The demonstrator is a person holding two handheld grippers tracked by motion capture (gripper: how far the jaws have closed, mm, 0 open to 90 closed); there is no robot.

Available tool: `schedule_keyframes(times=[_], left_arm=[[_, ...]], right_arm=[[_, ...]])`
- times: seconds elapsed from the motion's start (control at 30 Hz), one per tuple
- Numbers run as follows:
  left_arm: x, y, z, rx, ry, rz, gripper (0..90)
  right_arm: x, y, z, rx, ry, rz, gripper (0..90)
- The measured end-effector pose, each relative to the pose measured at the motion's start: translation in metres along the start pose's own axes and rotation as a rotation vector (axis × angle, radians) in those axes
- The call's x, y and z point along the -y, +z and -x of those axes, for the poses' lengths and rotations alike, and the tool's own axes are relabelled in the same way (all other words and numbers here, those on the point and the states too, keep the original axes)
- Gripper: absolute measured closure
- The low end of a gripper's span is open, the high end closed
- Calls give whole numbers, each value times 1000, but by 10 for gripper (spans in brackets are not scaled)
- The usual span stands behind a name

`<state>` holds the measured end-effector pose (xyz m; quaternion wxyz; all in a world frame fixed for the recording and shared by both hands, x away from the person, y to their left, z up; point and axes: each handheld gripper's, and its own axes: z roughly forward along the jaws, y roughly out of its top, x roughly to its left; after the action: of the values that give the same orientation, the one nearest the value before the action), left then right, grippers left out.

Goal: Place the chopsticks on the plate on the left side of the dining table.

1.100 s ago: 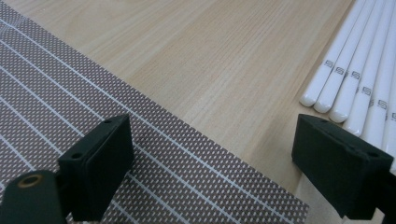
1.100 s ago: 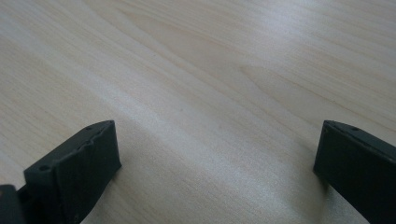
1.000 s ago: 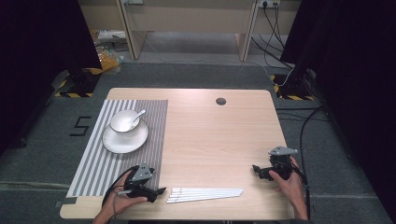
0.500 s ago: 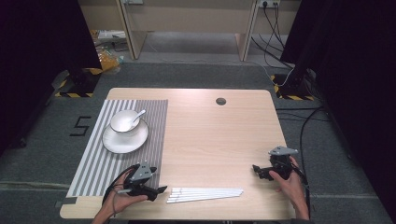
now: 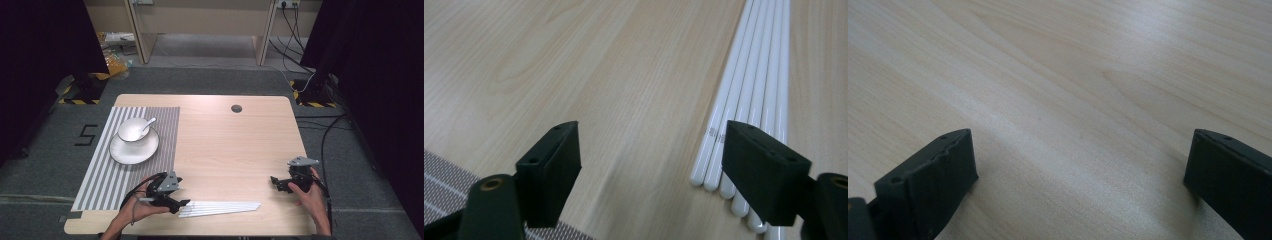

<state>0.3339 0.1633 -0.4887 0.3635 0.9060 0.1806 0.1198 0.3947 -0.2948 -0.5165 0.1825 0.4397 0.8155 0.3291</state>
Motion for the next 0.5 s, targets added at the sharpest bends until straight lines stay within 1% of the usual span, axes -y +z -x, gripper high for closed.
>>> schedule_keyframes(times=[0.07, 0.1, 0.17, 0.2, 0.23, 0.33, 0.5], left_arm=[[-4, 3, 0, 10, 16, -12, 255], [-5, 5, 0, 17, 27, -21, 288], [-8, 8, 0, 24, 45, -42, 290], [-9, 9, 0, 28, 53, -51, 307], [-10, 11, 0, 37, 59, -59, 307], [-11, 14, 0, 49, 71, -82, 317], [-10, 18, -2, 57, 75, -97, 352]], right_arm=[[0, 0, 0, 0, 0, 0, 4], [0, 0, 0, 0, 0, 0, 4], [0, 0, 0, 0, 0, 0, 4], [0, 0, 0, 0, 0, 0, 3], [0, 0, 0, 0, 0, 0, 3], [0, 0, 0, -1, 1, 0, 3], [0, 0, 0, -1, 1, 0, 4]])
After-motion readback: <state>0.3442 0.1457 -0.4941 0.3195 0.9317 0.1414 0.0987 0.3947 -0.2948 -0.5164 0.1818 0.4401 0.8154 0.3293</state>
